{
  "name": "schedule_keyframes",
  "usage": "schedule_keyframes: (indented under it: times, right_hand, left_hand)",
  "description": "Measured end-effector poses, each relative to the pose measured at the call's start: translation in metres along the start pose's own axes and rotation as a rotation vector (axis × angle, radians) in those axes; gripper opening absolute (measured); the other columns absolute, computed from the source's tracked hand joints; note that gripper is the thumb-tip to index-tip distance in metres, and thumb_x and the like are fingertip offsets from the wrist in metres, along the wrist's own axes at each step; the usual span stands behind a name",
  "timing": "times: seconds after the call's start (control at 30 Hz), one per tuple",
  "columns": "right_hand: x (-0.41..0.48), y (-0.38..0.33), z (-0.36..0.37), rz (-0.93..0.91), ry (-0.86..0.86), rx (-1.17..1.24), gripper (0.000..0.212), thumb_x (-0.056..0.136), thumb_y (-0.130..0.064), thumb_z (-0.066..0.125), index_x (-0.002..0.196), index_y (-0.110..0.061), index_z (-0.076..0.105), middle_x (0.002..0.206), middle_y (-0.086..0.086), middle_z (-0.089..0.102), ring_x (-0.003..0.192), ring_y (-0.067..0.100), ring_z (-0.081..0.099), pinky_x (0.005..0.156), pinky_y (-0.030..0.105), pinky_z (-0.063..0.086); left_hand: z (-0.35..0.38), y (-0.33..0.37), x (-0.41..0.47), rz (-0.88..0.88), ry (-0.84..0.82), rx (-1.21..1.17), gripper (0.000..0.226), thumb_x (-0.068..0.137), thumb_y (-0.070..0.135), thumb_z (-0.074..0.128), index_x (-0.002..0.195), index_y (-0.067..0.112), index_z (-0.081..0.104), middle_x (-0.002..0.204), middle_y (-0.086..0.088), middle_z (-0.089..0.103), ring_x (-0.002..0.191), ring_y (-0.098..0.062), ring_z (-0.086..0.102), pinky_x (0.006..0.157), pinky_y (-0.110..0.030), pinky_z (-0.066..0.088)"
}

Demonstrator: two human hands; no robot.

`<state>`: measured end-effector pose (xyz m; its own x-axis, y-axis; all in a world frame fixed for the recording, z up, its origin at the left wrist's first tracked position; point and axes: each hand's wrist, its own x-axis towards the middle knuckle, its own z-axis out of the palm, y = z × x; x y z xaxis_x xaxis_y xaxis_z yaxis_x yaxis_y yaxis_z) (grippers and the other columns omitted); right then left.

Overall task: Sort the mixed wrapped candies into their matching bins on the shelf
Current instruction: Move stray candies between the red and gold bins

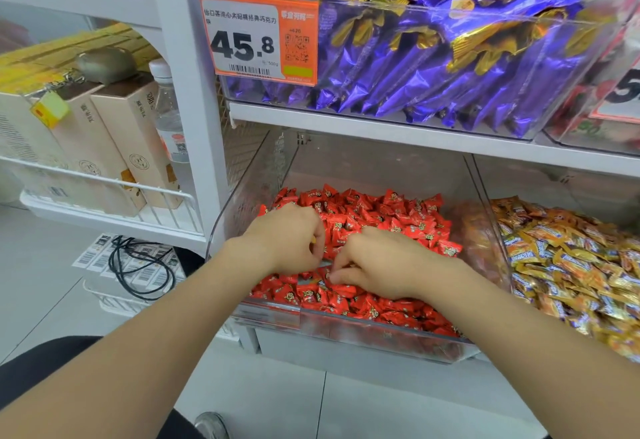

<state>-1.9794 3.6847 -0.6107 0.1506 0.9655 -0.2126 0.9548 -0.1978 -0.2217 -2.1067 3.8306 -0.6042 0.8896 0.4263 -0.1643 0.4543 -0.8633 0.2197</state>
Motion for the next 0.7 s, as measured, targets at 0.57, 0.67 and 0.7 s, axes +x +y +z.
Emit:
schedule_keyframes:
  times: [0.57, 0.67, 0.7]
  right_hand:
    - [-0.002, 0.014, -0.023, 0.254, 0.275, -0.055, 0.047, 0.097, -0.063, 0.06, 0.075, -0.023, 0.069, 0.069, -0.004, 0.063, 0.083, 0.03, 0.067, 0.07, 0.037, 0.052]
    - [-0.009, 0.021, -0.025, 0.191, 0.322, 0.104, 0.02, 0.098, -0.051, 0.068, 0.098, -0.035, 0.079, 0.075, -0.009, 0.071, 0.084, 0.021, 0.071, 0.081, 0.041, 0.059]
    - [-0.01, 0.023, -0.025, 0.175, 0.311, 0.131, 0.018, 0.096, -0.052, 0.069, 0.098, -0.038, 0.079, 0.074, -0.011, 0.071, 0.083, 0.017, 0.07, 0.082, 0.04, 0.059]
  left_hand:
    - [0.017, 0.011, 0.018, 0.164, -0.108, 0.121, 0.051, 0.074, 0.058, 0.086, 0.115, 0.032, 0.07, 0.108, 0.005, 0.045, 0.102, -0.023, 0.061, 0.071, -0.035, 0.045]
    - [0.019, 0.009, 0.017, 0.157, -0.148, 0.156, 0.057, 0.08, 0.06, 0.081, 0.122, 0.026, 0.064, 0.114, 0.001, 0.049, 0.107, -0.026, 0.06, 0.072, -0.036, 0.044]
    - [0.018, 0.008, 0.015, 0.157, -0.156, 0.155, 0.058, 0.082, 0.058, 0.08, 0.125, 0.024, 0.063, 0.117, 0.0, 0.052, 0.11, -0.027, 0.06, 0.074, -0.036, 0.045]
